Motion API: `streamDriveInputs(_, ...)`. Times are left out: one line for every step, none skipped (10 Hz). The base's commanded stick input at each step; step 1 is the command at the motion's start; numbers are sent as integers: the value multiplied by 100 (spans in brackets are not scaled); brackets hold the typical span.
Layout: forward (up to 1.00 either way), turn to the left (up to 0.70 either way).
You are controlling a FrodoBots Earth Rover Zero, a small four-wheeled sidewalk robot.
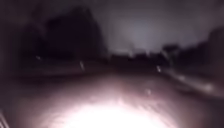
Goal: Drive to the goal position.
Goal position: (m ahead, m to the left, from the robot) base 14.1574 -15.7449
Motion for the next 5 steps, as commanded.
streamDriveInputs(70,0)
streamDriveInputs(70,0)
streamDriveInputs(70,0)
streamDriveInputs(70,0)
streamDriveInputs(70,0)
